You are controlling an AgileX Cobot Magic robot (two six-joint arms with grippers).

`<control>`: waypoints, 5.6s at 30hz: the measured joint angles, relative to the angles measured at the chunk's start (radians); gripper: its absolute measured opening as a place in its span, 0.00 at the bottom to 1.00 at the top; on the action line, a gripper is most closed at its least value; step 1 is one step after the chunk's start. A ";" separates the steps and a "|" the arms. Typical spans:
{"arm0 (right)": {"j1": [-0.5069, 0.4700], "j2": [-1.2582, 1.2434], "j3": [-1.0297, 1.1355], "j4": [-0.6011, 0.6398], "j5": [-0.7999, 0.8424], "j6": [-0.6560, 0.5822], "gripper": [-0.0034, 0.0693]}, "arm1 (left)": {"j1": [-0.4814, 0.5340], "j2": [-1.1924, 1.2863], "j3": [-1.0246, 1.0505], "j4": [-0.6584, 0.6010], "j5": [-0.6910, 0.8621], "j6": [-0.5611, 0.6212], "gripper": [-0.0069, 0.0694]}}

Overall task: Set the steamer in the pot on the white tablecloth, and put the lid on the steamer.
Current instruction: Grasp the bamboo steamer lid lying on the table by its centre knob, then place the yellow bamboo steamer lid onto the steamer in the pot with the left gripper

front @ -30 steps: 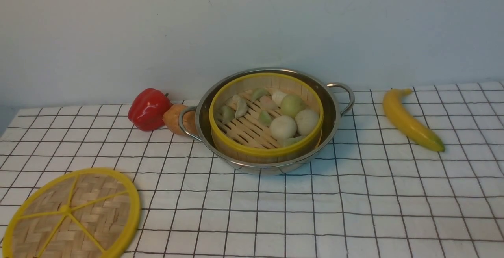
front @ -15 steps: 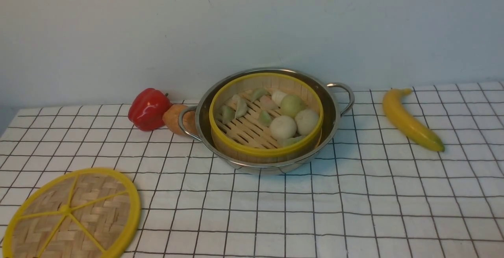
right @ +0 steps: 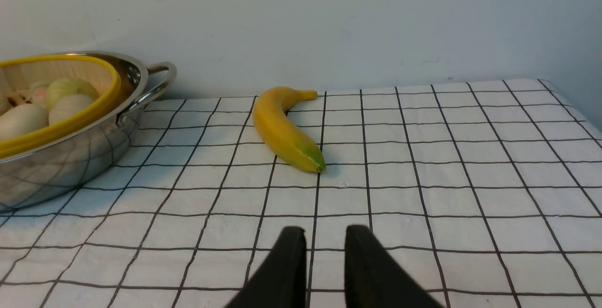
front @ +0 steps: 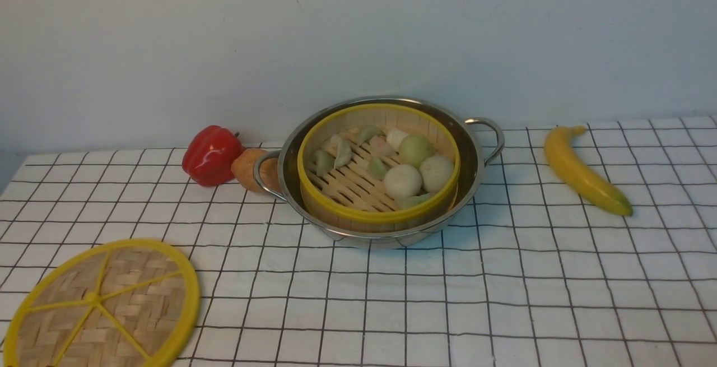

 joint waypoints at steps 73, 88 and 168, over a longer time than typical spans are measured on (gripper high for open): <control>0.000 0.000 0.000 0.001 -0.007 0.000 0.38 | 0.015 1.291 -0.897 0.056 0.625 0.264 0.52; 0.000 0.000 0.000 0.001 -0.007 0.000 0.38 | 0.240 1.579 -0.930 -0.152 0.339 0.266 0.52; 0.000 0.000 0.000 0.002 -0.007 0.000 0.38 | -0.392 2.272 -2.219 -0.295 0.784 1.259 0.24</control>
